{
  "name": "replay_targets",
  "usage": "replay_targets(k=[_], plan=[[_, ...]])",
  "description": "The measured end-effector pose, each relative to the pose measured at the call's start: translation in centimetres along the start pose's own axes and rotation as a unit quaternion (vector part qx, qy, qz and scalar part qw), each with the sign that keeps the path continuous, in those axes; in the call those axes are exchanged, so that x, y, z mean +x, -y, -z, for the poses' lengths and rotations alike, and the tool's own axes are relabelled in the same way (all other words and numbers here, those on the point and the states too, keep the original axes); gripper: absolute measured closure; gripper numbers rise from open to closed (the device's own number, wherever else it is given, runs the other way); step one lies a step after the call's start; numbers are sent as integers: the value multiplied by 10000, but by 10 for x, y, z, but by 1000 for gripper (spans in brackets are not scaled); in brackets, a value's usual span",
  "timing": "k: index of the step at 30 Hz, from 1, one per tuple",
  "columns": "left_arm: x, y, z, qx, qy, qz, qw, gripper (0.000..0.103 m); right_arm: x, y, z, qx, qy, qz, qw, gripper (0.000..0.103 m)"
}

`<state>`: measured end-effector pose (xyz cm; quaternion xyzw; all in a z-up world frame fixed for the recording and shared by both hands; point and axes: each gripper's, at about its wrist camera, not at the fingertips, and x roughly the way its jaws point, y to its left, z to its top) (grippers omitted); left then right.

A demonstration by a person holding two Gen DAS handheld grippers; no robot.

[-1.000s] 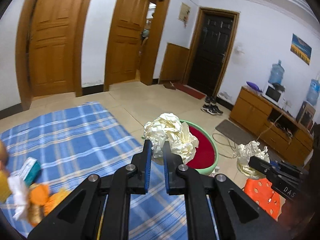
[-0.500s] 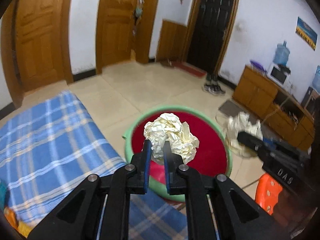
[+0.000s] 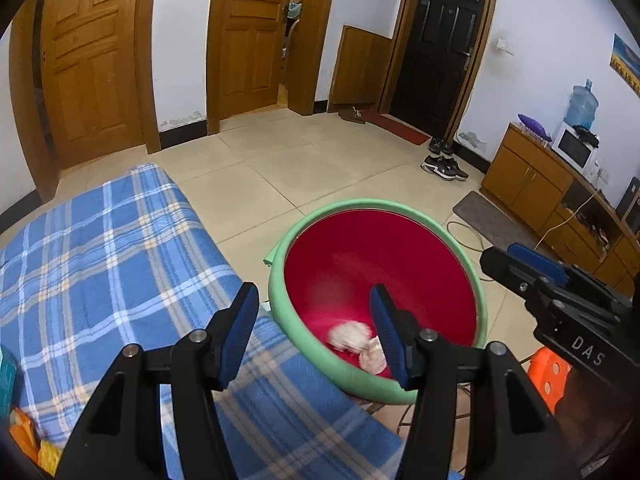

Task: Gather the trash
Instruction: 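Carry both papers to the red basin and open both tools over it, then move both tools back to the table toward the yellow foam nets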

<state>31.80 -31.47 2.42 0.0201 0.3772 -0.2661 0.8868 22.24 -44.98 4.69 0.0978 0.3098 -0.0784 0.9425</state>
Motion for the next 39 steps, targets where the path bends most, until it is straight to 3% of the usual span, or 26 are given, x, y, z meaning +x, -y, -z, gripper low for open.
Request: replay_targets(k=[10, 21, 28, 32, 37, 39], plan=[[-47, 3, 22, 157, 34, -182, 9997, 45, -47, -36, 20, -279, 100, -66, 9995, 55], [-119, -16, 82, 33, 63, -180, 9998, 41, -114, -76, 76, -334, 145, -205, 9991, 55], [-162, -66, 104, -293, 329, -629, 9970, 41, -115, -111, 82, -479, 74, -457, 9978, 55], [-189, -103, 118, -479, 452, -1010, 9927, 39, -106, -139, 91, -516, -90, -822, 9952, 46], [-231, -162, 142, -1046, 565, -1547, 9808, 38, -81, -191, 100, -748, -386, -1341, 9874, 45], [-248, -186, 155, -1260, 582, -1784, 9741, 38, -70, -216, 102, -855, -503, -1566, 9827, 35]])
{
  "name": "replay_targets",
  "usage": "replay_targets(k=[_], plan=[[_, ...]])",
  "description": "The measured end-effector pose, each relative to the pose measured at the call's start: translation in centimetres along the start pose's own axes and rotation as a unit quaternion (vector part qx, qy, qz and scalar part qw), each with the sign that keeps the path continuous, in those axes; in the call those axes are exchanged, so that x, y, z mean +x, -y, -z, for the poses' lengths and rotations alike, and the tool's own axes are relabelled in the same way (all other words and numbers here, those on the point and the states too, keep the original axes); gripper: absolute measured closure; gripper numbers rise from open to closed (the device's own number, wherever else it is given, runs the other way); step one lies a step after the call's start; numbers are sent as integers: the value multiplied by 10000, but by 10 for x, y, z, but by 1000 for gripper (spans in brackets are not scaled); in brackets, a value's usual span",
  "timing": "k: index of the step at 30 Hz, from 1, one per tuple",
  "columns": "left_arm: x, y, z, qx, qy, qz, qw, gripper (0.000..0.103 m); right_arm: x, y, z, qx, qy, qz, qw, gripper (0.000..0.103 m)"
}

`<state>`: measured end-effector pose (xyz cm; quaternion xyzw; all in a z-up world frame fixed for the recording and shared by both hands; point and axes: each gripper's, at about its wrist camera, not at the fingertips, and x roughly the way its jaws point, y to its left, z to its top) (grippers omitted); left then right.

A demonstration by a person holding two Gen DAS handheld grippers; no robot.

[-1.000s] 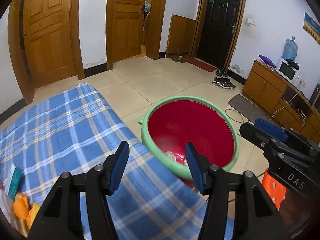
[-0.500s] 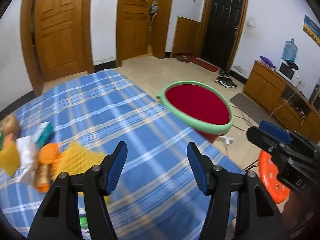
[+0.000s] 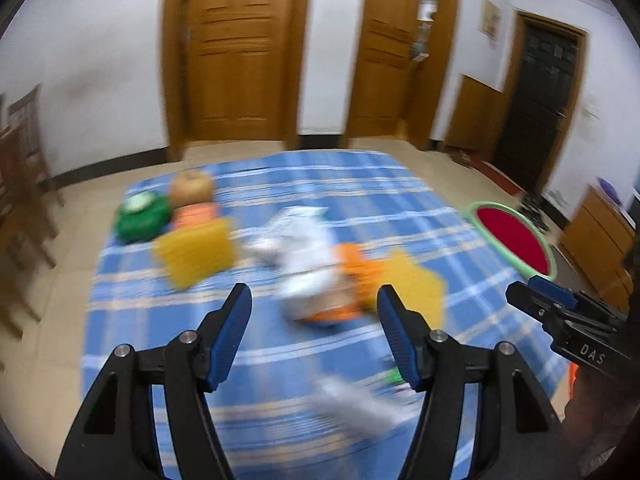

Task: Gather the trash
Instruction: 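Move both tools back to the table toward the yellow foam nets, then grasp a yellow foam net with the right tool while the left tool grasps another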

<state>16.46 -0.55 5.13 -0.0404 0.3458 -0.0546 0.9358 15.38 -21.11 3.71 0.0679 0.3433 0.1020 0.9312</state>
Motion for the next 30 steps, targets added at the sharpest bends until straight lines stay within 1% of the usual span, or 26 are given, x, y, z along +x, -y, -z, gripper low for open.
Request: replay_targets(k=[2, 3, 5, 6, 7, 8, 9, 10, 11, 13, 14, 15, 16, 17, 18, 19, 20, 22, 24, 25, 26, 27, 28, 29, 30], plan=[[-7, -26, 5, -127, 51, -284, 9995, 38, 17, -21, -2, -144, -84, -195, 9997, 29], [-11, -38, 7, -168, 102, -473, 9987, 38, 24, -30, -4, -239, -103, -268, 9993, 28], [-16, -55, 8, -252, 172, -681, 9972, 38, 37, -45, -6, -483, -190, -280, 9983, 27], [-17, -63, 9, -310, 206, -712, 9968, 38, 44, -52, -7, -682, -304, -209, 9970, 23], [-17, -67, 9, -353, 228, -712, 9966, 37, 57, -61, -8, -989, -532, -41, 9937, 22], [-16, -72, 10, -383, 263, -703, 9964, 32, 67, -66, -7, -1193, -714, 88, 9902, 22], [-15, -76, 10, -413, 315, -679, 9963, 29, 75, -67, -6, -1283, -831, 181, 9881, 22], [-12, -79, 10, -453, 353, -653, 9962, 22, 85, -68, -6, -1312, -984, 228, 9862, 22], [-10, -83, 10, -517, 380, -622, 9960, 19, 92, -67, -6, -1296, -1099, 202, 9852, 22], [1, -90, 8, -660, 366, -483, 9960, 18, 104, -62, -5, -1166, -1275, 89, 9849, 22], [6, -92, 6, -686, 338, -408, 9962, 18, 105, -59, -5, -1120, -1246, 42, 9859, 22], [14, -94, 4, -679, 299, -325, 9967, 18, 104, -58, -5, -1134, -1200, 9, 9863, 25], [24, -95, 2, -644, 245, -258, 9973, 18, 101, -57, -5, -1157, -1167, -33, 9864, 31], [34, -96, 0, -589, 199, -199, 9979, 18, 99, -56, -5, -1168, -1171, -41, 9862, 50], [41, -97, -2, -552, 165, -142, 9982, 18, 96, -54, -5, -1175, -1168, -4, 9862, 72], [53, -99, -5, -532, 102, -107, 9985, 18, 94, -52, -5, -1153, -1167, -26, 9864, 84], [62, -100, -8, -533, 39, -122, 9985, 18, 91, -47, -5, -1033, -1262, -225, 9864, 93], [79, -104, -13, -609, -44, -53, 9981, 18, 86, -44, -5, -916, -1272, -342, 9870, 93], [92, -111, -17, -762, -107, 61, 9970, 19, 78, -42, -2, -985, -1198, -329, 9873, 93], [97, -114, -17, -842, -155, 92, 9963, 25, 75, -44, -2, -1027, -1164, -326, 9873, 93], [103, -117, -18, -915, -219, 124, 9955, 40, 71, -43, -1, -1055, -1128, -330, 9875, 93], [108, -119, -17, -959, -320, 96, 9948, 52, 68, -42, 0, -1039, -1098, -348, 9879, 93], [114, -118, -15, -940, -497, -70, 9943, 87, 66, -40, -1, -972, -1063, -347, 9890, 93], [116, -119, -13, -965, -612, -102, 9934, 94, 63, -38, -1, -898, -1042, -344, 9899, 93], [113, -120, -12, -1065, -552, -52, 9928, 94, 61, -36, -3, -806, -1017, -377, 9908, 93]])
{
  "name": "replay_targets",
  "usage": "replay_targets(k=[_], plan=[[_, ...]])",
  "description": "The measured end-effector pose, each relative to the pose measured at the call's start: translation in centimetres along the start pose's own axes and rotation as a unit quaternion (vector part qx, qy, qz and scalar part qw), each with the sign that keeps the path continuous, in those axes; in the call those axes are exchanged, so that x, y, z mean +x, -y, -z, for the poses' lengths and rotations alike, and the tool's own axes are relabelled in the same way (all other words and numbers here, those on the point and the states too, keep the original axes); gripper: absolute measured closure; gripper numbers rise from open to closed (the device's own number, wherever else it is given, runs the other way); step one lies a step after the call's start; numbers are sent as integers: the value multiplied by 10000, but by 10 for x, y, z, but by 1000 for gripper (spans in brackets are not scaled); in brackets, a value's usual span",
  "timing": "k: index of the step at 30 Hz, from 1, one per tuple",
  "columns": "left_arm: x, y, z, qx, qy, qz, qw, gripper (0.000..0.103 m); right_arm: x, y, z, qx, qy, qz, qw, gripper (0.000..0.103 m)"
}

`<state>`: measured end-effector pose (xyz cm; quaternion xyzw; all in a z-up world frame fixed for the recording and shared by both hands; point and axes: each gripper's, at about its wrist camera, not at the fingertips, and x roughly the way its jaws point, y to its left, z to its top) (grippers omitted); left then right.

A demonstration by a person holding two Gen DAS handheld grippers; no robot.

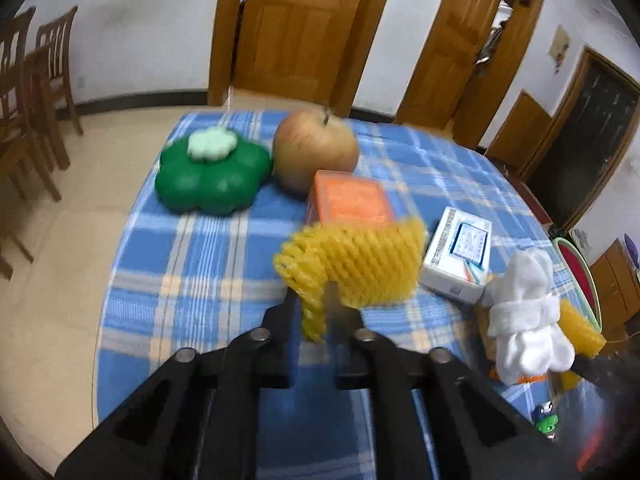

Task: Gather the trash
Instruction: 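Grasp a yellow foam net with the right tool while the left tool grasps another, then carry both foam nets to the red basin and release them inside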

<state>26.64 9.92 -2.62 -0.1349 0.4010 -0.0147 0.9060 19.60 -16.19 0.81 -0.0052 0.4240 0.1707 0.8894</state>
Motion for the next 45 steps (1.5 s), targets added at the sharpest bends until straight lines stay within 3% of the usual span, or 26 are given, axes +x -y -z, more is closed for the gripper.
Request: replay_targets(k=[6, 10, 16, 24, 29, 36, 41, 45], plan=[[-40, 14, 14, 203, 308, 190, 9991, 95, -9, 0, -17, 87, 183, -169, 9997, 93], [-78, 27, 5, 186, 551, 436, 9974, 95, -51, -13, -36, -163, 603, -241, 9978, 93], [-123, 61, 8, 512, 817, 303, 9949, 95, -99, -14, -44, -51, 1185, -182, 9928, 93], [-115, 135, 22, 1261, 677, 735, 9870, 95, -115, 13, -27, 245, 1345, 332, 9901, 93], [-99, 220, 25, 1799, 603, 1569, 9692, 95, -152, 55, 0, 689, 1461, 1035, 9814, 93], [-84, 334, 47, 2353, 333, 2551, 9373, 95, -221, 126, 51, 1550, 1503, 2258, 9499, 93], [-82, 370, 70, 2672, 149, 2669, 9258, 95, -238, 150, 73, 1973, 1550, 2416, 9374, 93], [-74, 380, 75, 2812, 109, 2524, 9258, 95, -225, 161, 72, 2040, 1466, 2321, 9397, 93]])
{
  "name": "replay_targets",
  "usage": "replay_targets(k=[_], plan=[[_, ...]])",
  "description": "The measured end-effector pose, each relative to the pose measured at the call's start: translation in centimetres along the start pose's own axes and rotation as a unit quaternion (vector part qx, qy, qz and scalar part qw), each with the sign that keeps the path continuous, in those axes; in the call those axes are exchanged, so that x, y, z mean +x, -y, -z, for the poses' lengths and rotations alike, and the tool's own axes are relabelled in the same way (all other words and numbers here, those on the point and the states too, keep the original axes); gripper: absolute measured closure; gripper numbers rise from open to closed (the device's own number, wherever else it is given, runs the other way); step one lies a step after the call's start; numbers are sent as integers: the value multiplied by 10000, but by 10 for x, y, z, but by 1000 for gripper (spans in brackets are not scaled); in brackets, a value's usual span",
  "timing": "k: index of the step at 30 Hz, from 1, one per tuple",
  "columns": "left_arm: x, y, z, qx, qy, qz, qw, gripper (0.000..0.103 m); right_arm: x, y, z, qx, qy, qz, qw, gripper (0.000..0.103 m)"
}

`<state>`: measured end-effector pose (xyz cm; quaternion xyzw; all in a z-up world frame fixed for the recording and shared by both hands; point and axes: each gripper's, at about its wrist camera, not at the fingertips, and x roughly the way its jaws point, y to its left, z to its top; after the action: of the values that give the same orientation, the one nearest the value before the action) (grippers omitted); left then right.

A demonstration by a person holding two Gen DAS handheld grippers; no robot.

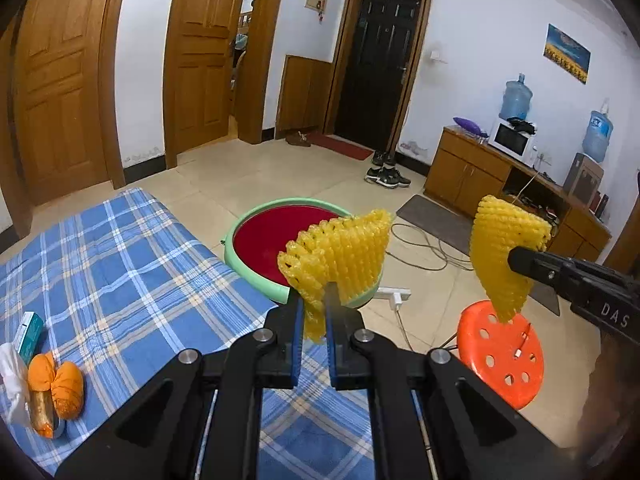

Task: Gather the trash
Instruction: 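Carry both foam nets to the red basin and release them inside, then grasp the medicine box with the right tool while the left tool grasps the orange box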

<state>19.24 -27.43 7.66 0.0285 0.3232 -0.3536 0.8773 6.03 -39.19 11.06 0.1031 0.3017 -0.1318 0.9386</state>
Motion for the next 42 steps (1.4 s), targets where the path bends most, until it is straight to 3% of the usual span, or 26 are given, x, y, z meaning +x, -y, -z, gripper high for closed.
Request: replay_targets(k=[9, 13, 17, 18, 20, 22, 32, 37, 42], plan=[[77, -7, -29, -77, -341, -258, 9991, 95, 85, 7, -26, -146, -230, -605, 9978, 93], [128, -20, -46, -369, -518, -293, 9975, 95, 144, 13, -48, -237, -504, -710, 9959, 94], [165, -23, -57, -281, -693, -506, 9959, 94, 185, 14, -63, -286, -580, -605, 9961, 89], [170, -26, -58, -324, -722, -601, 9951, 91, 193, 14, -66, -341, -657, -594, 9955, 77], [176, -32, -59, -483, -854, -774, 9922, 51, 201, 12, -68, -448, -742, -516, 9949, 58], [174, -34, -60, -552, -775, -746, 9927, 46, 204, 12, -68, -528, -779, -455, 9945, 57], [153, -33, -55, -449, -788, -716, 9933, 45, 188, 0, -65, -561, -763, -535, 9941, 56], [121, -53, -47, -478, -726, -1046, 9907, 45, 174, -33, -61, -647, -667, -752, 9928, 49], [77, -85, -43, -610, -672, -1555, 9837, 45, 173, -78, -58, -758, -687, -1106, 9886, 48]])
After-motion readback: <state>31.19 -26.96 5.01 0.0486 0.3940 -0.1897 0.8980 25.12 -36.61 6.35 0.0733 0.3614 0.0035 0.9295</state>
